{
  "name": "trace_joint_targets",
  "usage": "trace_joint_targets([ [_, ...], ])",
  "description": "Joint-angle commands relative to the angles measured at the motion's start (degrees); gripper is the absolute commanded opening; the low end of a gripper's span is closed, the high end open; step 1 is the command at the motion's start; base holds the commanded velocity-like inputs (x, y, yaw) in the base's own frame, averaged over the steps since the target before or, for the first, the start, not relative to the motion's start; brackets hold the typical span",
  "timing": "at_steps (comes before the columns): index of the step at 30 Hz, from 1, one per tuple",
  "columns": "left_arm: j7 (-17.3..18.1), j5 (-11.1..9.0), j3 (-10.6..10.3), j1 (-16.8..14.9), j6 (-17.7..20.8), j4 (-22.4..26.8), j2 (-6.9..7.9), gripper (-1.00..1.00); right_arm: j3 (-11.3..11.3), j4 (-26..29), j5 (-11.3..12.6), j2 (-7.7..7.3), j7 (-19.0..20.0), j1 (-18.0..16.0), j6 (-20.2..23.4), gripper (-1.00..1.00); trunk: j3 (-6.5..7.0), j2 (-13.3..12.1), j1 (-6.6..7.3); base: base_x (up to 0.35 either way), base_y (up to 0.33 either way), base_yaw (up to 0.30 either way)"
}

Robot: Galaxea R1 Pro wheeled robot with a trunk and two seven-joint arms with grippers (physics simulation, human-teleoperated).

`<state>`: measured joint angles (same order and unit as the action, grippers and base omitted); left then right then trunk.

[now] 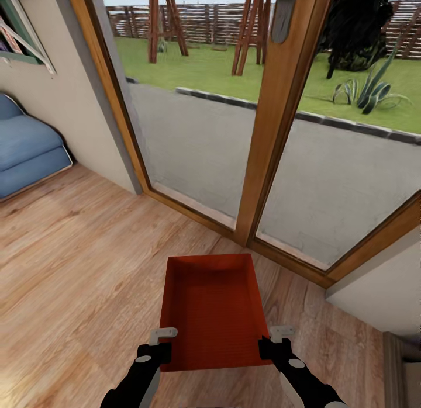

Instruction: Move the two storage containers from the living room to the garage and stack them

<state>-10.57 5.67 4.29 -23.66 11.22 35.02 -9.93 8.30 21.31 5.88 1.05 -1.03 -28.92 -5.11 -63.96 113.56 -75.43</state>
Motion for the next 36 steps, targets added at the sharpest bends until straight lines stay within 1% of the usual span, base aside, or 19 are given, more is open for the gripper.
trace_joint_targets([
  [1,-0.2,0.7,-0.2,0.0,0.4,0.0,-0.07,-1.00,0.3,0.0,0.6,-0.43,-0.1,-0.1,-0.2,-1.00,0.15,-0.4,0.23,0.000,0.000,0.000],
  [19,-0.2,0.7,-0.2,0.0,0.4,0.0,-0.07,-1.00,0.3,0.0,0.6,-0.43,-0.1,-0.1,-0.2,-1.00,3.43,-7.6,4.19,0.000,0.000,0.000],
  [36,-0.2,0.7,-0.2,0.0,0.5,0.0,-0.07,-1.00,0.3,0.0,0.6,-0.43,-0.1,-0.1,-0.2,-1.00,7.90,-14.4,7.92,0.000,0.000,0.000],
])
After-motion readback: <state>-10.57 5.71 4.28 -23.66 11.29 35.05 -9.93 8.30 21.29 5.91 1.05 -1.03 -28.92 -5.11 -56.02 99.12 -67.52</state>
